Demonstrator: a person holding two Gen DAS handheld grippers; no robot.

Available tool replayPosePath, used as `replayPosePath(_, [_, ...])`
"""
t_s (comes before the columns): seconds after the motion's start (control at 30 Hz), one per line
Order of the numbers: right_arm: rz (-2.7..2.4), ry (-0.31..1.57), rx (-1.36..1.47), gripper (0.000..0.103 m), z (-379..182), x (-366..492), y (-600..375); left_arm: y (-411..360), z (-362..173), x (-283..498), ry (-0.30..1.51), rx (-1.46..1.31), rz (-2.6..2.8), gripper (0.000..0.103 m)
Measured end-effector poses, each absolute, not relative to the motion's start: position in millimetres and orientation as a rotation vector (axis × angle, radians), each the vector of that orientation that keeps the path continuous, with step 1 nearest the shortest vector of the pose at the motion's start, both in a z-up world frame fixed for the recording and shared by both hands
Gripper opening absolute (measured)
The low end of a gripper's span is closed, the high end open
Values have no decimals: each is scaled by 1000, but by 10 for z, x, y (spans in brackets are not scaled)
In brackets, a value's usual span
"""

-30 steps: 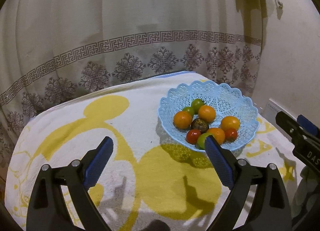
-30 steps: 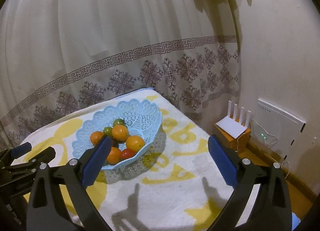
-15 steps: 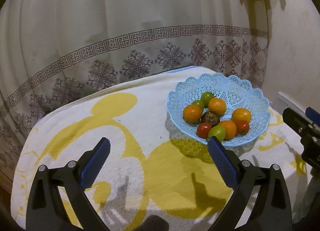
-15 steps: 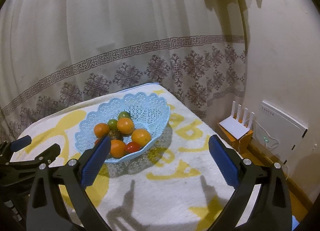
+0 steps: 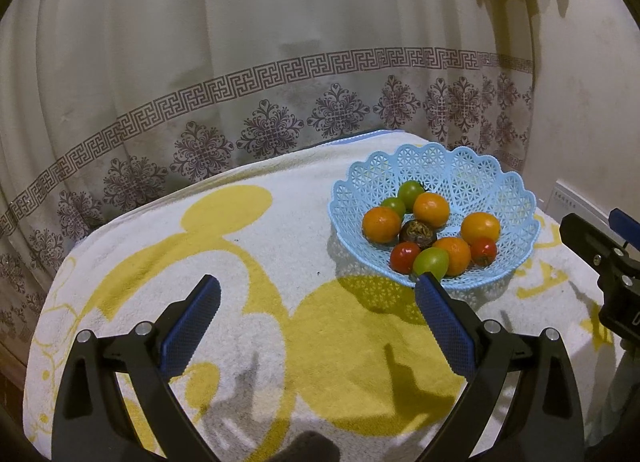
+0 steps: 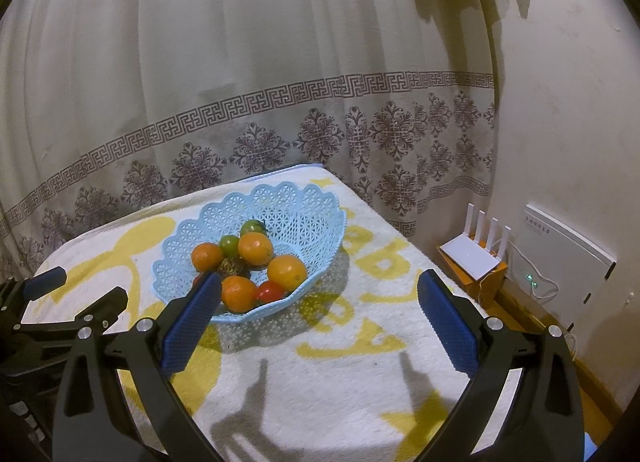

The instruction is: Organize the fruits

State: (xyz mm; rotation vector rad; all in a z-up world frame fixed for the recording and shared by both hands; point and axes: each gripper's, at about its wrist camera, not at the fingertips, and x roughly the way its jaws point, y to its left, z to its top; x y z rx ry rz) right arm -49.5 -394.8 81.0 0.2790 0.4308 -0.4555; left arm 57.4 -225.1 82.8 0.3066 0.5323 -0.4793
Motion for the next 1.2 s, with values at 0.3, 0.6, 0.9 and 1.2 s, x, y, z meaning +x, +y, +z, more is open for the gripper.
replayPosePath(0.3, [-455,431,279,100,807,-482,-3944,-2276,814,541,528,316,-485,97])
replayPosePath(0.6, [-456,432,279,100,810,-483,-3937,-2287,817,516,527,322,-490,97])
replayPosePath(0.9, [-458,432,249,100,799,-474,-3888,-2299,813,518,529,324,-490,97])
replayPosePath(1.2, [-455,435,249,100,786,-481,-3891,-2301,795,521,531,321,-487,97])
